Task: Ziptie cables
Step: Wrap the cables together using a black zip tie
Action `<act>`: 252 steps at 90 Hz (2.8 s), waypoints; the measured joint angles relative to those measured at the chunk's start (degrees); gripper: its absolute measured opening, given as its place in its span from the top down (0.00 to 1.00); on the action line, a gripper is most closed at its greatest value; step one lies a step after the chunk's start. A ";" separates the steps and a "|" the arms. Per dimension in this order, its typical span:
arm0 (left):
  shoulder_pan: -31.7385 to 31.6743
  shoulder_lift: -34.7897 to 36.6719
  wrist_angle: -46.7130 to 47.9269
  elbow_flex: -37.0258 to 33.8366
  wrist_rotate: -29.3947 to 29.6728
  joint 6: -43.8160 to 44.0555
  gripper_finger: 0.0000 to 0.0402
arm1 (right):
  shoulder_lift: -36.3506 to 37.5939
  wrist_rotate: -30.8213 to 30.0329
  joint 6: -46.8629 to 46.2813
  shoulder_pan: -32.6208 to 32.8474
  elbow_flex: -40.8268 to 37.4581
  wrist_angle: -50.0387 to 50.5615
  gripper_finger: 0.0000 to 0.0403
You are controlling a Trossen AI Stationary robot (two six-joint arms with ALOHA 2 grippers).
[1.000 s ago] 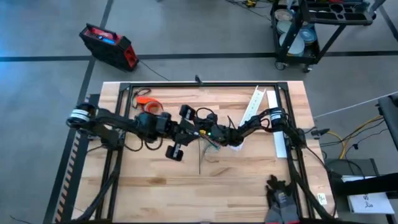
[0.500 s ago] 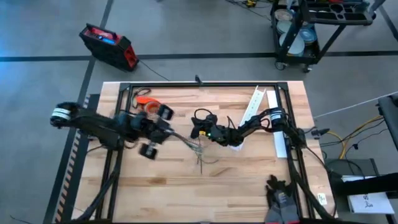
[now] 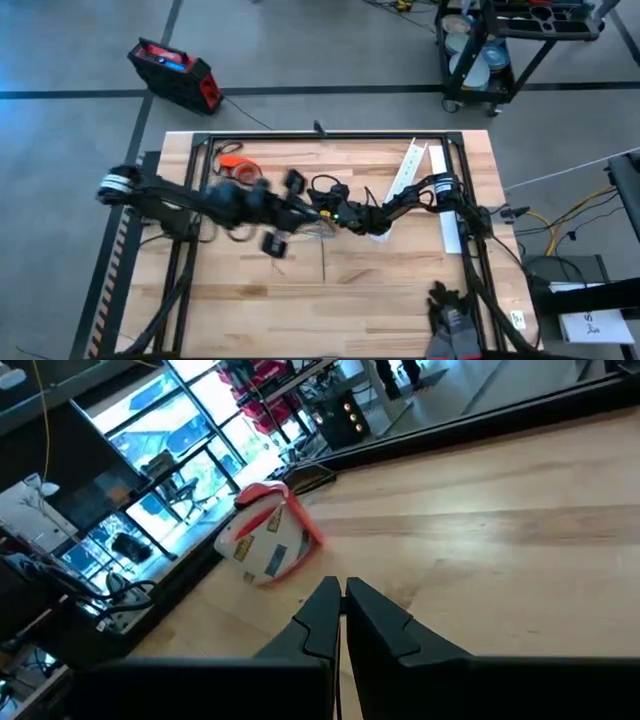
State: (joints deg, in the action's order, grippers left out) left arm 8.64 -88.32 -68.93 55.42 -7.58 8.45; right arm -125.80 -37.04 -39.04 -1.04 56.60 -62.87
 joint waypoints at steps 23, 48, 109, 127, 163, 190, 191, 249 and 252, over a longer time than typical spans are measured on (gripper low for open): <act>-0.08 -10.77 2.14 16.59 -10.79 9.91 0.94 | 0.00 -0.02 0.04 -0.13 0.00 0.96 1.00; -3.89 -5.71 8.99 -0.92 0.43 9.03 0.94 | 0.00 0.00 0.04 -0.13 -0.02 2.18 1.00; -1.63 9.99 8.20 -43.34 23.16 0.82 0.94 | 0.04 3.63 2.90 0.02 -0.06 4.37 1.00; -0.03 10.26 7.74 -45.36 20.77 -0.49 0.94 | 0.04 6.45 3.04 0.02 -0.02 4.33 1.00; 1.97 11.71 2.30 -44.98 26.17 -10.34 0.94 | 0.02 8.14 10.35 -0.56 9.97 8.60 1.00; 1.86 20.75 1.85 -46.11 26.77 -15.46 0.94 | -11.33 8.01 -2.68 -2.32 15.03 -1.87 1.00; 1.86 20.92 1.94 -46.30 26.86 -15.47 0.94 | -11.63 8.26 -3.81 -2.35 15.17 -3.07 1.00; 1.88 19.47 2.07 -54.89 40.36 -4.40 0.94 | -7.75 0.85 -3.17 0.96 8.69 -4.56 1.00; 1.88 18.95 2.70 -54.89 41.50 -3.85 0.94 | -7.34 0.52 -2.84 1.26 7.31 -5.71 1.00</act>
State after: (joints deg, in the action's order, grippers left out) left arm 10.52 -69.37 -66.22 0.54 33.92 4.61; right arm -133.14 -36.52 -41.89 0.23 63.91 -68.59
